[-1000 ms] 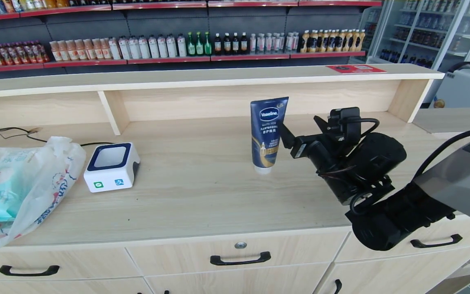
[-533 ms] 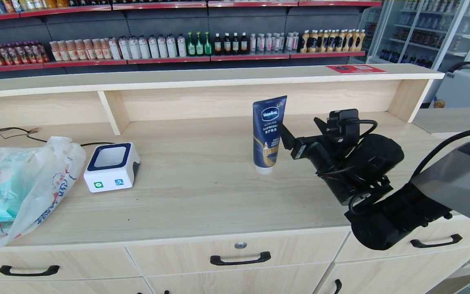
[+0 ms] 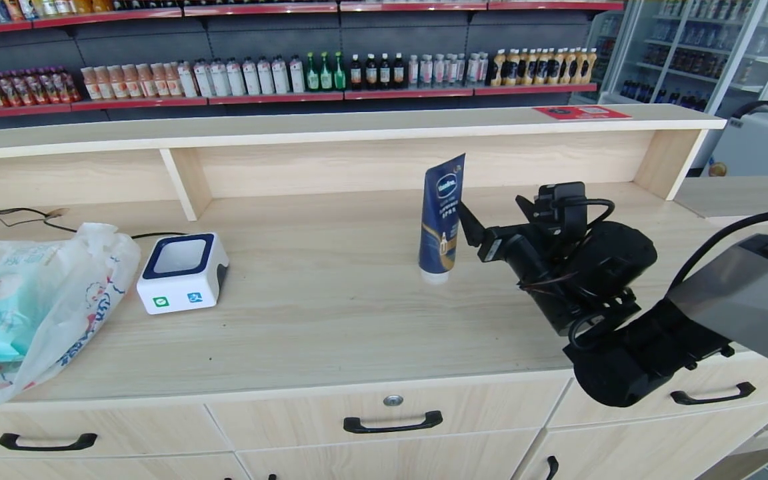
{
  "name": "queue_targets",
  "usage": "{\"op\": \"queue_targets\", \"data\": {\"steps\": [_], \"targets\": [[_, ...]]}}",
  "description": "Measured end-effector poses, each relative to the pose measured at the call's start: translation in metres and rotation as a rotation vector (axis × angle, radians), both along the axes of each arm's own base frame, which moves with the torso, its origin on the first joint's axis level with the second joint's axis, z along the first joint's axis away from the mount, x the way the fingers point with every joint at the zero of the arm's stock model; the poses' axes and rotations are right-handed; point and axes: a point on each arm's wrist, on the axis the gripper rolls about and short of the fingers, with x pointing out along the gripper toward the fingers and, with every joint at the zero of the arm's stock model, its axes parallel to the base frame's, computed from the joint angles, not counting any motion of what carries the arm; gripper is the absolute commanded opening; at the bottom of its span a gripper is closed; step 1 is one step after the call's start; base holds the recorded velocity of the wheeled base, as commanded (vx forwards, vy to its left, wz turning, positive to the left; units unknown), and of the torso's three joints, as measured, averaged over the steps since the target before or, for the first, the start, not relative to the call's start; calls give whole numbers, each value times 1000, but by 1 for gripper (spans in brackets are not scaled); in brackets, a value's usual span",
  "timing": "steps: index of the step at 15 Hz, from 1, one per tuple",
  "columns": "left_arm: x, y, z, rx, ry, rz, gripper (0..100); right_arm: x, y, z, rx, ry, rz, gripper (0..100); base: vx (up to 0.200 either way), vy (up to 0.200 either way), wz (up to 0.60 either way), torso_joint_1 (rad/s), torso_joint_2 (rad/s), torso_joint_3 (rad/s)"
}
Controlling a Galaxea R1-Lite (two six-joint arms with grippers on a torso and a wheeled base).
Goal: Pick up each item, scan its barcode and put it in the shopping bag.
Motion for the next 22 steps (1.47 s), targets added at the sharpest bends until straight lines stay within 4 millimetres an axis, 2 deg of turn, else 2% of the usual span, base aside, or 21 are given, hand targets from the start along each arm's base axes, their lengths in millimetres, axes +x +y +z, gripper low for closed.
{"op": "queue_targets", "data": {"steps": [22], "targets": [[0, 0, 0, 0, 0, -1, 0, 7, -1, -17, -21, 38, -9, 100, 0, 0, 0, 0, 0, 0]]}}
